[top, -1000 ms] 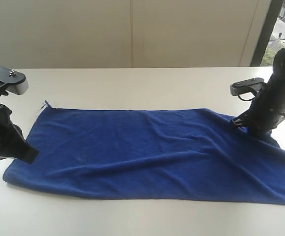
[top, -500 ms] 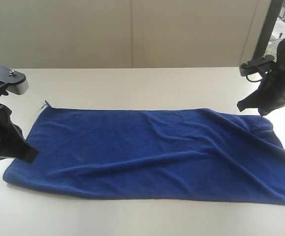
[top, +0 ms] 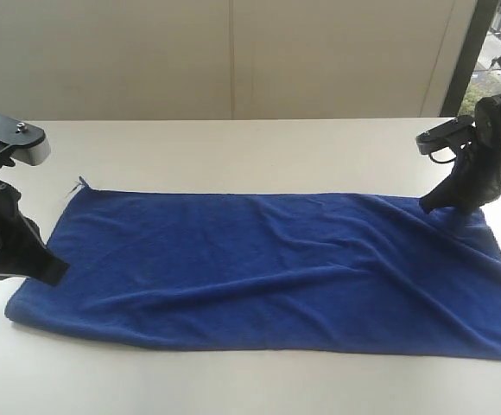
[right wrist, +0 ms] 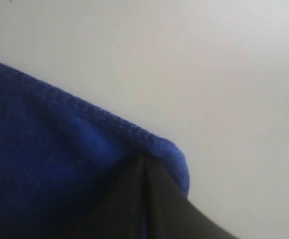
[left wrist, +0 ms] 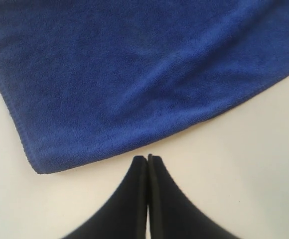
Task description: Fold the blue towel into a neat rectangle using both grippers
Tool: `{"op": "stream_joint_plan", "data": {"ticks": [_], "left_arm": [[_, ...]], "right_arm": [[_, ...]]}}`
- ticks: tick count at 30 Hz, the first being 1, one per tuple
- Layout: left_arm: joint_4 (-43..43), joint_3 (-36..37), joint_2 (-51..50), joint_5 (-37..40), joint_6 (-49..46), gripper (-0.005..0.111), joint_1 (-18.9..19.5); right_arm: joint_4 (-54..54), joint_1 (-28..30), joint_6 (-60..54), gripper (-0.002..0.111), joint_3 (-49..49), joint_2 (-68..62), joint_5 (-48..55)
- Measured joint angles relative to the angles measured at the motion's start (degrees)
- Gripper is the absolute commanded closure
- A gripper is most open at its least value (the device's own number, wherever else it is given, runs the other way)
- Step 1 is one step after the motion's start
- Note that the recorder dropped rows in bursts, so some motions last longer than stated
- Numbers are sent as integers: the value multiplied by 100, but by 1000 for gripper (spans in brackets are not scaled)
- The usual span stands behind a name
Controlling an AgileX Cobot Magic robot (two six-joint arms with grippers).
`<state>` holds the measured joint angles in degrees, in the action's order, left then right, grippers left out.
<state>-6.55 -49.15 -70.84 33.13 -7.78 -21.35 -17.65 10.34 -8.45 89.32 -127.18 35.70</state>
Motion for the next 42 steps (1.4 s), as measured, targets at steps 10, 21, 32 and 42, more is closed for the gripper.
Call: {"op": "stream_joint_plan", "data": {"ticks": [10, 21, 32, 42], "left_arm": [[0, 0, 0, 0, 0, 107, 0], [-34, 0, 0, -23, -77, 107, 0], [-117, 0, 0, -34, -130, 107, 0], [-117, 0, -164, -43, -130, 107, 0]], "right_arm": [[-622, 0, 76, 108, 0, -44, -478], [-969, 0, 87, 108, 34, -208, -641], [-1438, 0, 234, 108, 152, -316, -747], [-1423, 0, 445, 108, 329, -271, -626]]}}
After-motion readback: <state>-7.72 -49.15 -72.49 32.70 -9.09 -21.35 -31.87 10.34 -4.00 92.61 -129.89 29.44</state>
